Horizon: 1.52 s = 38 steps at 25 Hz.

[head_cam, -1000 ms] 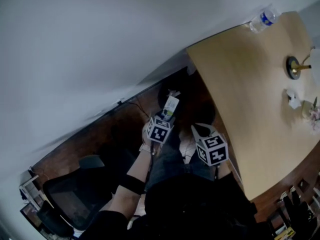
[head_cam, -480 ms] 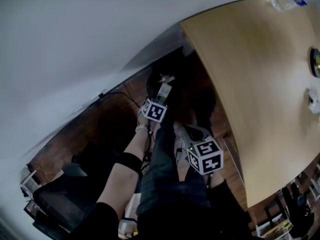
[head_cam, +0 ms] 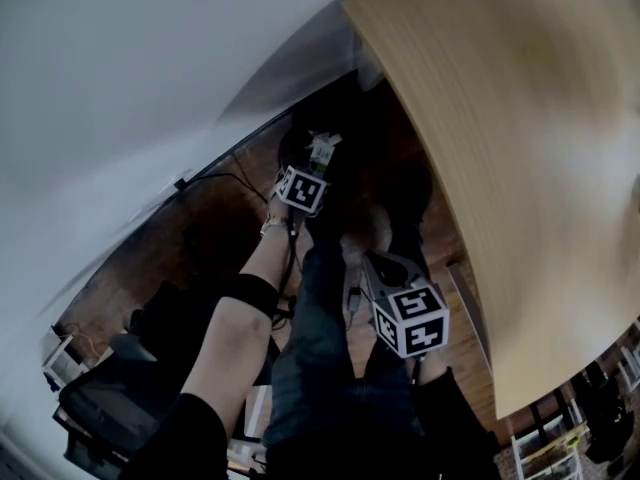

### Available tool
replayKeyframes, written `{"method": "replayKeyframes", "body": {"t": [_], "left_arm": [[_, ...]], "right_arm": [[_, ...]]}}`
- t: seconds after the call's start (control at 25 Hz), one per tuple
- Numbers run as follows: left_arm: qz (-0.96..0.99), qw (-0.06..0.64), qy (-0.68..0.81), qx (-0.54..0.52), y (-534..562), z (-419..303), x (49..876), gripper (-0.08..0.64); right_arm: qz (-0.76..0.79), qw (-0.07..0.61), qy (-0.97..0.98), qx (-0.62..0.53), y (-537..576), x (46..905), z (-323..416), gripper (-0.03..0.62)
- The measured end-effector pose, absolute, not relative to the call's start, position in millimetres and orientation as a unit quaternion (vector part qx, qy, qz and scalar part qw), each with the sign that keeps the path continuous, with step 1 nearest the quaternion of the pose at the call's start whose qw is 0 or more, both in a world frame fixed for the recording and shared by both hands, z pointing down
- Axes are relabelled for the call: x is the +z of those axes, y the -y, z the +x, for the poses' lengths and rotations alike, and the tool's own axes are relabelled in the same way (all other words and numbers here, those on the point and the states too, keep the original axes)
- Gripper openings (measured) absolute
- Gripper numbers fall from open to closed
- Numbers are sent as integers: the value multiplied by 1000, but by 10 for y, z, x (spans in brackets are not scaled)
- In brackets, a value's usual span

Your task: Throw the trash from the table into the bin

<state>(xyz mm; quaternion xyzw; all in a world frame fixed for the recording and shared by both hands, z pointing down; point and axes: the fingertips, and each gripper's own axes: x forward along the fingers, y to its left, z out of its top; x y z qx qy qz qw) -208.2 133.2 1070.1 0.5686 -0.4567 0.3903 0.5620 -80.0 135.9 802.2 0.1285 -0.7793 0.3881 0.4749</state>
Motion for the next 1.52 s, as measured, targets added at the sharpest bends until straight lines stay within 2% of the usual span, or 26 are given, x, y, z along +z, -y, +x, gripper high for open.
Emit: {"method": "replayKeyframes", "body": {"t": [0.04,0.12,0.48,0.6,0.68,0.76,0.8,1.16,1.52], "left_arm": [[567,565,455,390,-1343,-2081,10716,426],[562,576,451,386,-1398,-2057,10729,430],[582,573,456,352,-1329,-1989,10671,412],[596,561,468,333,-1240,-2001,10603,282],[597,545,488,330,-1216,-2076,10547,119],[603,533,499,322,-1202,-2093,10484,25],[608,528,501,317,-1193,-2082,10449,0],[620,479,531,322,-1172,-2193,9753,0],[649,428,567,272,-1215,-1915,7742,2]], "right_arm": [[128,475,779,389,-1382,8026,-798,8],[125,476,778,390,-1422,8025,-804,8],[129,469,782,389,-1399,8037,-875,8],[125,472,782,388,-1428,8046,-891,8],[124,472,782,387,-1446,8046,-908,8],[124,471,783,386,-1446,8041,-929,8],[125,470,784,386,-1440,8033,-941,8],[141,453,801,366,-1259,7766,-1007,8],[169,421,828,330,-1127,6802,-824,8]]}}
